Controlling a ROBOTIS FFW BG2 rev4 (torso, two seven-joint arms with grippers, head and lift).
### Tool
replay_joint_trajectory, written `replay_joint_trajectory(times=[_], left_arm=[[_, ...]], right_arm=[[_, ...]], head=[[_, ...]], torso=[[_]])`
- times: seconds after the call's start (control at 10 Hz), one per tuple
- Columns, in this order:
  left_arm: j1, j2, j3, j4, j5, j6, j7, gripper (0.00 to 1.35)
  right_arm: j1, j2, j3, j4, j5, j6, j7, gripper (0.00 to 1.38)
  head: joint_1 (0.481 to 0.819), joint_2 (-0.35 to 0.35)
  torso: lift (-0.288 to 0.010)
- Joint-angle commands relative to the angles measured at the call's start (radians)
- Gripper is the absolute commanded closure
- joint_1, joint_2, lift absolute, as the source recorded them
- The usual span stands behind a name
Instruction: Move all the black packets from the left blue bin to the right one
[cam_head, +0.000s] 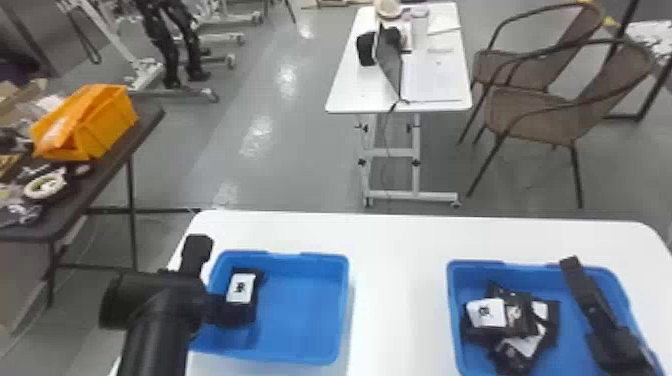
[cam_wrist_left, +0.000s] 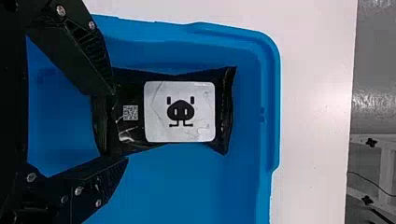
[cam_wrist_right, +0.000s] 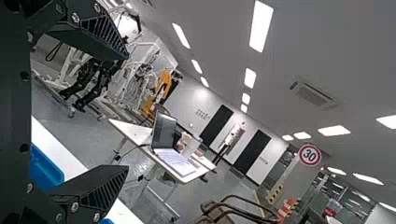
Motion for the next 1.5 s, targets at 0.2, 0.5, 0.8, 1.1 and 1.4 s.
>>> replay_joint_trajectory(times=[0.2,0.5,0.8,1.1,1.4], left_arm=[[-0.016,0.024,-0.035,0.025,0.002,0.015,-0.009,0.31],[-0.015,0.013,-0.061,-0.009,0.014,0.022,-0.059,0.22],[-0.058,0.022,-0.171,-0.041,-0.168,0.067,-0.116,0.16],[-0.09,0.013,-0.178,0.014,-0.334,0.059,-0.156,0.16],[-0.119,0.013,-0.187,0.083,-0.348,-0.022,-0.142,0.16]], right_arm=[[-0.005,0.0,0.0,0.006,-0.011,0.0,0.011,0.2],[-0.003,0.0,0.0,0.003,-0.012,0.0,0.011,0.21],[-0.012,0.0,0.0,0.01,-0.014,0.0,0.013,0.21],[-0.018,-0.002,0.002,0.027,-0.026,0.0,0.028,0.21],[-0.011,-0.005,0.0,0.026,-0.046,-0.002,0.033,0.21]], head=[[0.695,0.196],[0.695,0.175],[0.695,0.155],[0.695,0.179],[0.695,0.186]], torso=[[0.0],[0.0],[0.0],[0.0],[0.0]])
